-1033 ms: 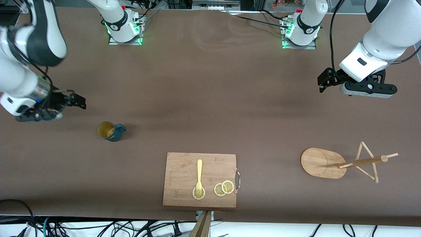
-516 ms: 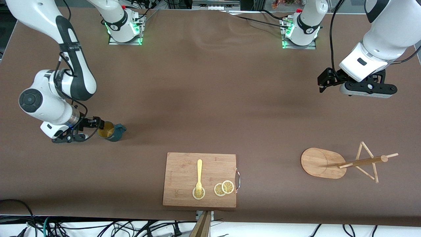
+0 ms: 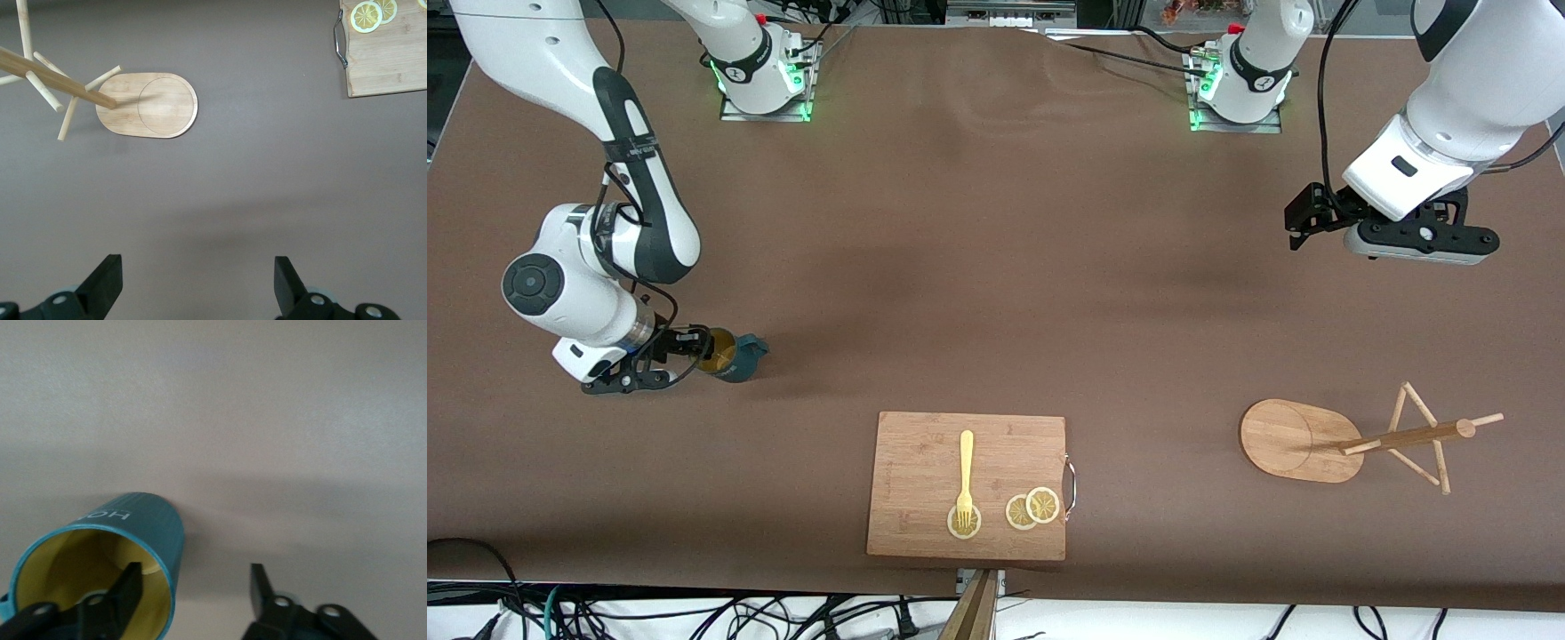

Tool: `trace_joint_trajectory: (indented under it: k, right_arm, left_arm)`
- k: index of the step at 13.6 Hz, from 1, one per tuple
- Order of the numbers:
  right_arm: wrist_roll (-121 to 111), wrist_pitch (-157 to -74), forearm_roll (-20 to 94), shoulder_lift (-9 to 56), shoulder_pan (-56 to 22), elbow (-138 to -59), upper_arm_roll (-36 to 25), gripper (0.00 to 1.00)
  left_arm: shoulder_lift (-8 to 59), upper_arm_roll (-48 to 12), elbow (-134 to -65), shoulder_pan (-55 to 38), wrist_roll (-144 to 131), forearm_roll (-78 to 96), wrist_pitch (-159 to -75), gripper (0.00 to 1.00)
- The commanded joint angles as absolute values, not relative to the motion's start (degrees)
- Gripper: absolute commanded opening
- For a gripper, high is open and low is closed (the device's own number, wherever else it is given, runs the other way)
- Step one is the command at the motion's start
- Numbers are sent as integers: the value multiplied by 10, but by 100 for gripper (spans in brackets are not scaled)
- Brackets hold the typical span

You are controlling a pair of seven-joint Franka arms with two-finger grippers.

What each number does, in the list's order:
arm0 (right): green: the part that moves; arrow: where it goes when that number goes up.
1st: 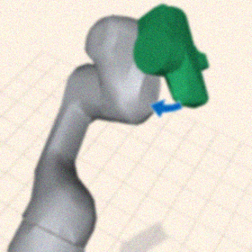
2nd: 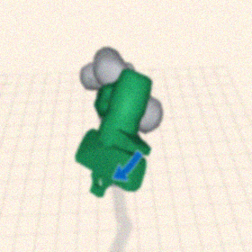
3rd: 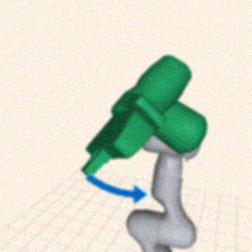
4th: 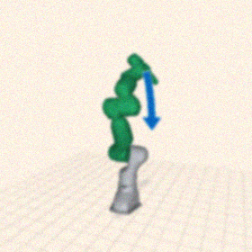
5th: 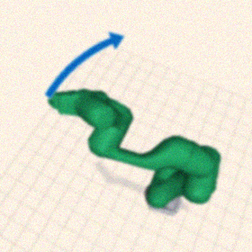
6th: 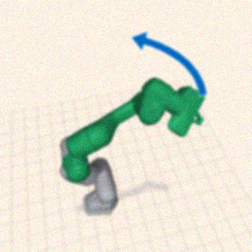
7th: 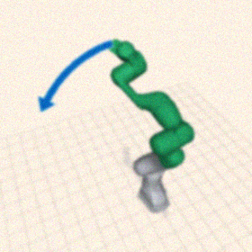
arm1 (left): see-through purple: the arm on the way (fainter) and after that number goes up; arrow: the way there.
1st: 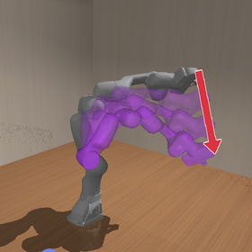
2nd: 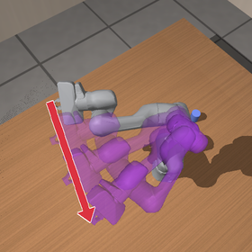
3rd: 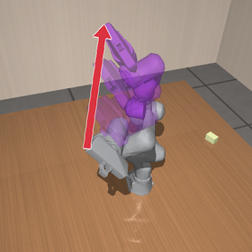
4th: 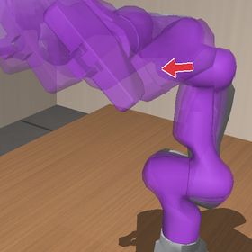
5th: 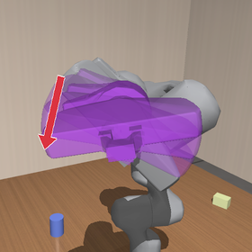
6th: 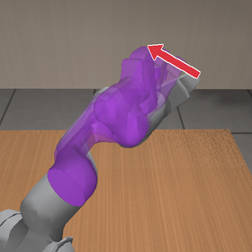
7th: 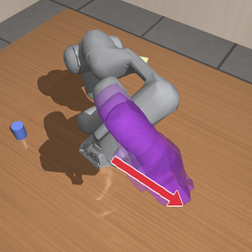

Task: Pass cup and hang on rack
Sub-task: 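Reach the right gripper down to the teal mug's rim, then grasp the teal mug rim and carry it toward the table middle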

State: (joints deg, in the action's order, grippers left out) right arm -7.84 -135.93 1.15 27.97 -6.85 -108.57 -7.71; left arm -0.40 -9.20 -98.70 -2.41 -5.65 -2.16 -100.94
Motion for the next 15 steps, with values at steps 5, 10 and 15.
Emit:
trace_joint_trajectory:
  k: [5, 10, 15]
  right_arm:
    - [-48, -1347, 15, 292, -75, -1078, -69, 0]
    - [163, -1208, 15, 299, -144, -965, -24, 0]
    - [419, -1121, 17, 453, -284, -708, 25, 0]
  left_arm:
    - [2, -92, -971, -26, -52, -18, -1001, 100]
    - [7, -92, -969, -25, -58, -5, -1001, 100]
    - [10, -91, -969, -24, -51, 11, -999, 100]
